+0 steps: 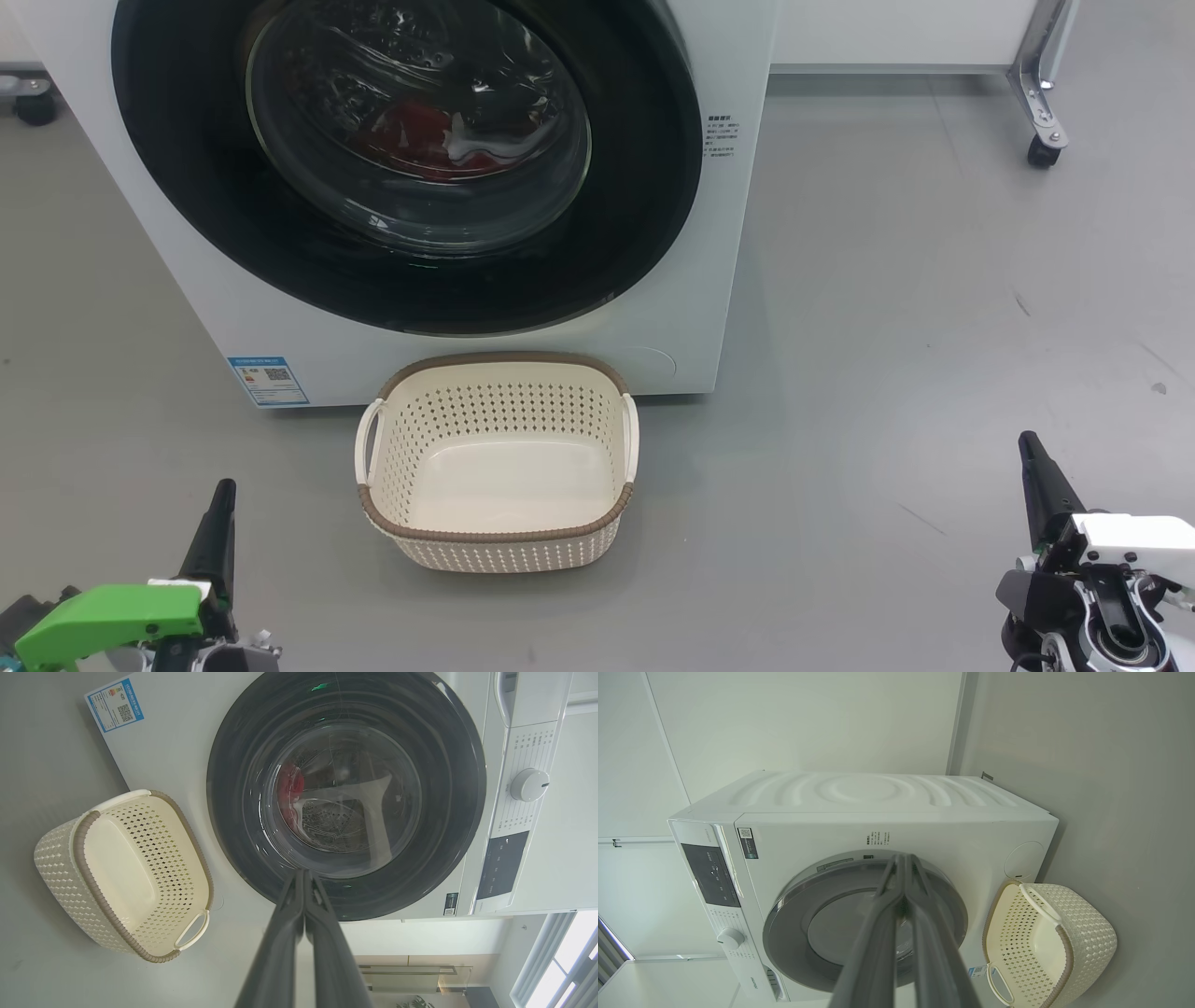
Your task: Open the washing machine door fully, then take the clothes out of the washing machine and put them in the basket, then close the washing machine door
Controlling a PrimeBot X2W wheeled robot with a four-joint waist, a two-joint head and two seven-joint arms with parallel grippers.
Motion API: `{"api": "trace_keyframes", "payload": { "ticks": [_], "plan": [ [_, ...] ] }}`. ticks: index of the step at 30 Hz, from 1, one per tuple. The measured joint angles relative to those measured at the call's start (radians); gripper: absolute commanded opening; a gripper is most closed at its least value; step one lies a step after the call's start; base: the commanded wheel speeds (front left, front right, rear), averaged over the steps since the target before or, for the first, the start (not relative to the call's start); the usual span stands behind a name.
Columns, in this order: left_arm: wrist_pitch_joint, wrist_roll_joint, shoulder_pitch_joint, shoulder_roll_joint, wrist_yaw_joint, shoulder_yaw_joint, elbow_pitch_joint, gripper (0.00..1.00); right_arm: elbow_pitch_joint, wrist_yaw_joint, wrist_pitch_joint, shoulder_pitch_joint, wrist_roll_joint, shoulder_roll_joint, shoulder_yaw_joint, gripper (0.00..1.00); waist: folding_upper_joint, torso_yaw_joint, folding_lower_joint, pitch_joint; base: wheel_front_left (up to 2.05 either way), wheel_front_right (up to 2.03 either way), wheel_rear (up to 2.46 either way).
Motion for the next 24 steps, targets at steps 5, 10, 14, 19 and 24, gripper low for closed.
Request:
{"api": "trace_keyframes", "payload": {
  "ticks": [5, 10, 14, 19, 24],
  "plan": [
    [0.000, 0.000, 0.000, 0.000, 0.000, 0.000, 0.000, 0.00, 0.000, 0.000, 0.000, 0.000, 0.000, 0.000, 0.000, 0.00, 0.0000, 0.000, 0.0000, 0.000, 0.00, 0.00, 0.00],
    [0.001, 0.000, 0.000, 0.000, 0.000, 0.000, 0.000, 0.00, 0.000, 0.000, 0.000, 0.000, 0.000, 0.000, 0.000, 0.00, 0.0000, 0.000, 0.0000, 0.000, 0.00, 0.00, 0.00],
    [0.001, 0.000, 0.000, 0.000, 0.000, 0.000, 0.000, 0.00, 0.000, 0.000, 0.000, 0.000, 0.000, 0.000, 0.000, 0.00, 0.0000, 0.000, 0.0000, 0.000, 0.00, 0.00, 0.00],
    [0.001, -0.001, 0.003, -0.002, 0.001, -0.001, 0.009, 1.00, 0.007, 0.000, 0.000, 0.004, 0.000, 0.003, 0.000, 1.00, 0.0000, 0.000, 0.0000, 0.000, 0.00, 0.00, 0.00],
    [0.001, -0.001, 0.030, -0.016, 0.001, -0.007, 0.034, 1.00, 0.033, -0.001, 0.000, 0.037, 0.000, 0.020, 0.002, 1.00, 0.0000, 0.000, 0.0000, 0.000, 0.00, 0.00, 0.00]
  ]
}}
